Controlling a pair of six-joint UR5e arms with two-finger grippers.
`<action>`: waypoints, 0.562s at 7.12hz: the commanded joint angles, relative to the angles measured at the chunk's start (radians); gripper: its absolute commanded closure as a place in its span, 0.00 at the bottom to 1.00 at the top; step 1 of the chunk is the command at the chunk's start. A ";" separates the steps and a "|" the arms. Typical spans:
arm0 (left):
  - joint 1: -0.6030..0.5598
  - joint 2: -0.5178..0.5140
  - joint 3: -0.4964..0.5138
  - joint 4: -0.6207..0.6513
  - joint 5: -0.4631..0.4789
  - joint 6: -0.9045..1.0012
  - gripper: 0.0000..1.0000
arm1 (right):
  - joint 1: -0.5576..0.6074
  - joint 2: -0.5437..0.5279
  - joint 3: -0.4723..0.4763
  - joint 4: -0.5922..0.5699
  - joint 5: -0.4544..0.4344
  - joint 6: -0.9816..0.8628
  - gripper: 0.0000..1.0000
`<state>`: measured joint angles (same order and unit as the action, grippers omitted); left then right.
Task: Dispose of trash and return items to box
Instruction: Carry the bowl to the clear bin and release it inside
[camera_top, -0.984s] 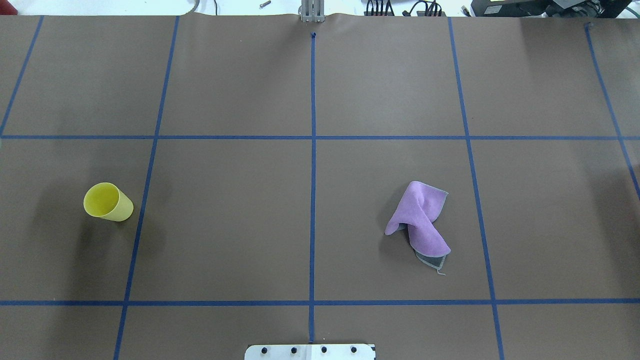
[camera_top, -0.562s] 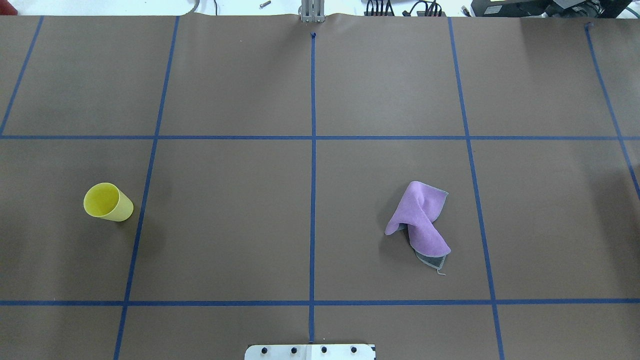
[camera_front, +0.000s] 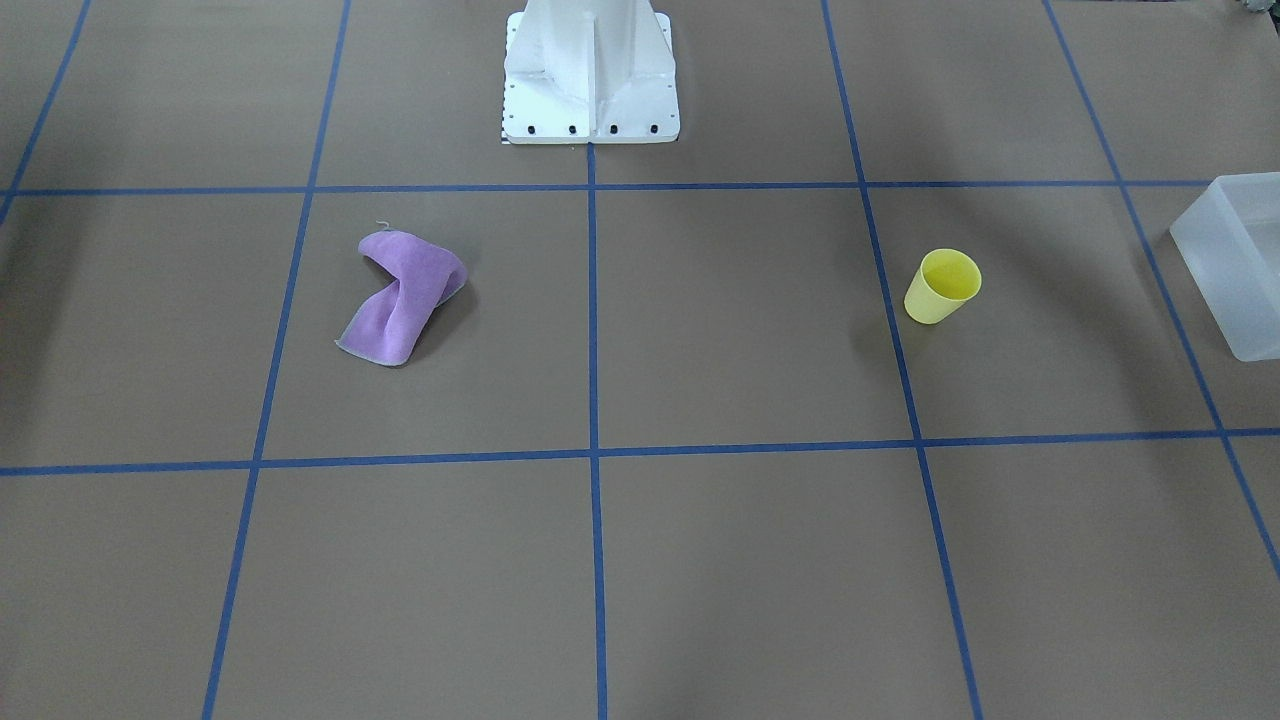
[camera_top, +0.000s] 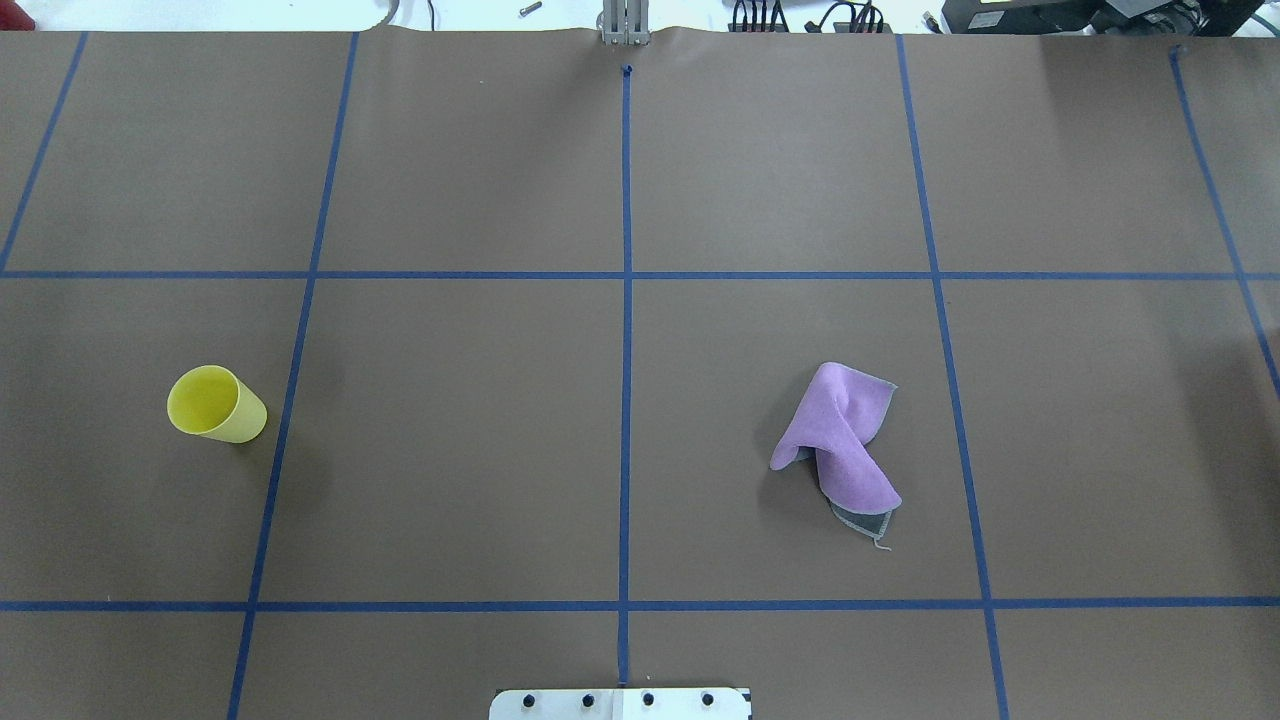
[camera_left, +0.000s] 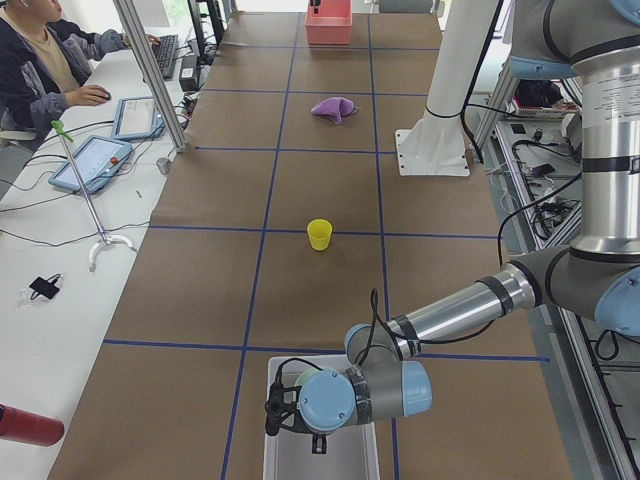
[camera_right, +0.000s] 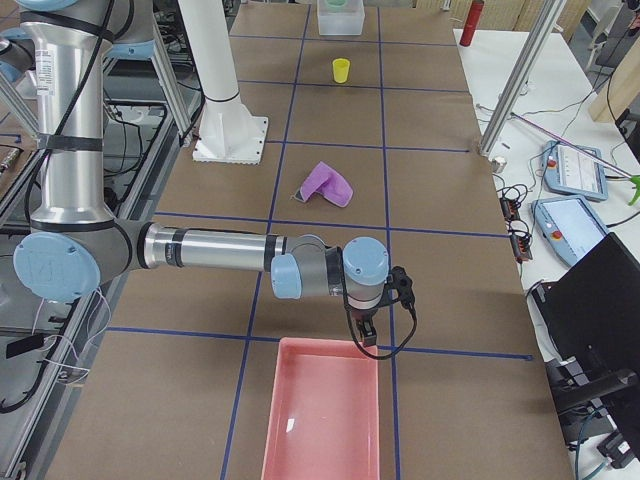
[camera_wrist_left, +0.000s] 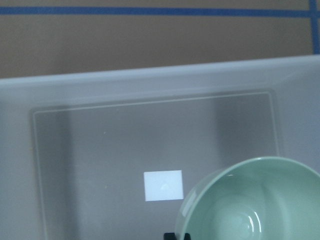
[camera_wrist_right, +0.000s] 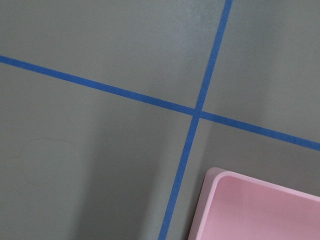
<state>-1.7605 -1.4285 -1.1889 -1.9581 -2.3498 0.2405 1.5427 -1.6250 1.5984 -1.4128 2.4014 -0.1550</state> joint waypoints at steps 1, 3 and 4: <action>0.001 -0.016 0.109 -0.077 0.053 -0.001 1.00 | -0.001 -0.001 0.000 0.000 -0.001 0.000 0.00; 0.000 -0.067 0.173 -0.079 0.049 -0.003 1.00 | -0.001 0.000 -0.006 -0.002 0.001 0.000 0.00; 0.000 -0.087 0.195 -0.079 0.050 -0.007 1.00 | -0.001 0.000 -0.009 0.000 -0.001 0.000 0.00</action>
<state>-1.7603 -1.4919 -1.0227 -2.0361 -2.3003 0.2372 1.5417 -1.6251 1.5935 -1.4134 2.4014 -0.1549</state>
